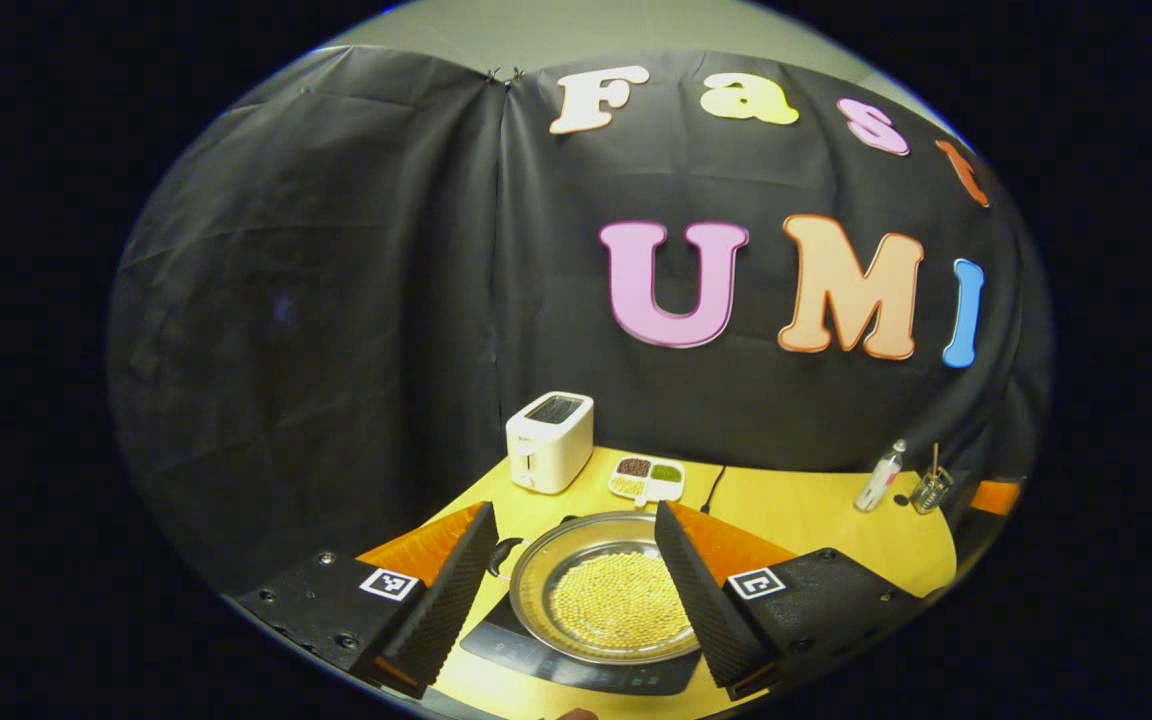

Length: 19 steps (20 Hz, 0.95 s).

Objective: First push the handle of the pot to place it horizontally, then grasp the pot with both hands and set it on the induction cooktop.

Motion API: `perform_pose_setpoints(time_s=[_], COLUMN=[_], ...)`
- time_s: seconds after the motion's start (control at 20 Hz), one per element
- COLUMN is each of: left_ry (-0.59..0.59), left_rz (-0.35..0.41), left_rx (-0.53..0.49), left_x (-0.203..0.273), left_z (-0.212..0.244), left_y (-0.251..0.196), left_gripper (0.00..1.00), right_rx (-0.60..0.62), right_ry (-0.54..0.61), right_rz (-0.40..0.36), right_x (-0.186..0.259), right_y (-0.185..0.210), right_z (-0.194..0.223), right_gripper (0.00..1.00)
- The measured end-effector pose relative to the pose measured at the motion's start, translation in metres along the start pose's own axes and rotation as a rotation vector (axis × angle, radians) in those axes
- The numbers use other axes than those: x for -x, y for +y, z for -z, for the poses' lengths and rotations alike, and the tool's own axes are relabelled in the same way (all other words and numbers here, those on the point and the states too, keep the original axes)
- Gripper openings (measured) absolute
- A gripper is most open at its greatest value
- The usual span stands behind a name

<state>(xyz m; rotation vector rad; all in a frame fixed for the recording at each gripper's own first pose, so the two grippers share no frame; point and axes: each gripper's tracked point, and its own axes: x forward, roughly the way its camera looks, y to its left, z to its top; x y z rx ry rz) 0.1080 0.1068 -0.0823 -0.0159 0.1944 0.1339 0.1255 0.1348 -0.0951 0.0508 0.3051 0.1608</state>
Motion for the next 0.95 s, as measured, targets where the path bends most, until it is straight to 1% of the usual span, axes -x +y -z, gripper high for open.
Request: perform_pose_setpoints(time_s=[0.15, 0.2, 0.25, 0.3, 0.35, 0.4, 0.45, 0.5, 0.55, 0.6, 0.65, 0.7, 0.8, 0.85, 0.9, 0.95], left_ry=[-0.084, -0.1, -0.112, -0.129, -0.142, -0.152, -0.165, -0.177, -0.192, -0.203, -0.218, -0.228, -0.239, -0.243, -0.248, -0.249], left_rz=[-0.001, -0.001, 0.002, 0.01, 0.026, 0.041, 0.054, 0.06, 0.062, 0.06, 0.053, 0.041, 0.027, 0.024, 0.022, 0.02], left_rx=[0.007, 0.012, 0.02, 0.03, 0.036, 0.041, 0.041, 0.041, 0.042, 0.048, 0.055, 0.062, 0.069, 0.071, 0.072, 0.072], left_x=[0.036, 0.046, 0.057, 0.067, 0.077, 0.087, 0.095, 0.102, 0.109, 0.115, 0.122, 0.126, 0.137, 0.14, 0.144, 0.15], left_z=[-0.028, -0.032, -0.035, -0.038, -0.04, -0.042, -0.044, -0.048, -0.05, -0.052, -0.052, -0.052, -0.049, -0.048, -0.048, -0.046], left_y=[-0.039, -0.051, -0.064, -0.076, -0.091, -0.103, -0.111, -0.118, -0.124, -0.128, -0.131, -0.131, -0.133, -0.134, -0.135, -0.136], left_gripper=[0.96, 0.94, 0.94, 0.94, 0.96, 0.96, 0.96, 0.96, 0.96, 0.94, 0.96, 0.96, 0.96, 0.93, 0.93, 0.93], right_rx=[0.01, 0.007, 0.006, 0.013, 0.025, 0.039, 0.051, 0.065, 0.078, 0.091, 0.1, 0.094, 0.062, 0.048, 0.041, 0.037], right_ry=[-0.074, -0.095, -0.122, -0.147, -0.168, -0.179, -0.191, -0.204, -0.213, -0.217, -0.223, -0.226, -0.228, -0.227, -0.231, -0.234], right_rz=[-0.008, -0.018, -0.032, -0.044, -0.051, -0.053, -0.055, -0.056, -0.053, -0.048, -0.044, -0.038, -0.061, -0.068, -0.069, -0.063], right_x=[0.023, 0.032, 0.041, 0.05, 0.061, 0.071, 0.083, 0.097, 0.108, 0.116, 0.124, 0.13, 0.143, 0.147, 0.151, 0.155], right_y=[-0.027, -0.031, -0.036, -0.041, -0.047, -0.053, -0.057, -0.057, -0.062, -0.067, -0.07, -0.074, -0.073, -0.075, -0.079, -0.085], right_z=[-0.03, -0.039, -0.049, -0.059, -0.065, -0.07, -0.071, -0.071, -0.071, -0.069, -0.067, -0.064, -0.058, -0.054, -0.053, -0.053], right_gripper=[0.99, 0.92, 0.92, 0.99, 0.99, 0.99, 0.92, 0.92, 0.99, 0.99, 0.99, 0.99, 0.99, 0.99, 0.92, 0.92])
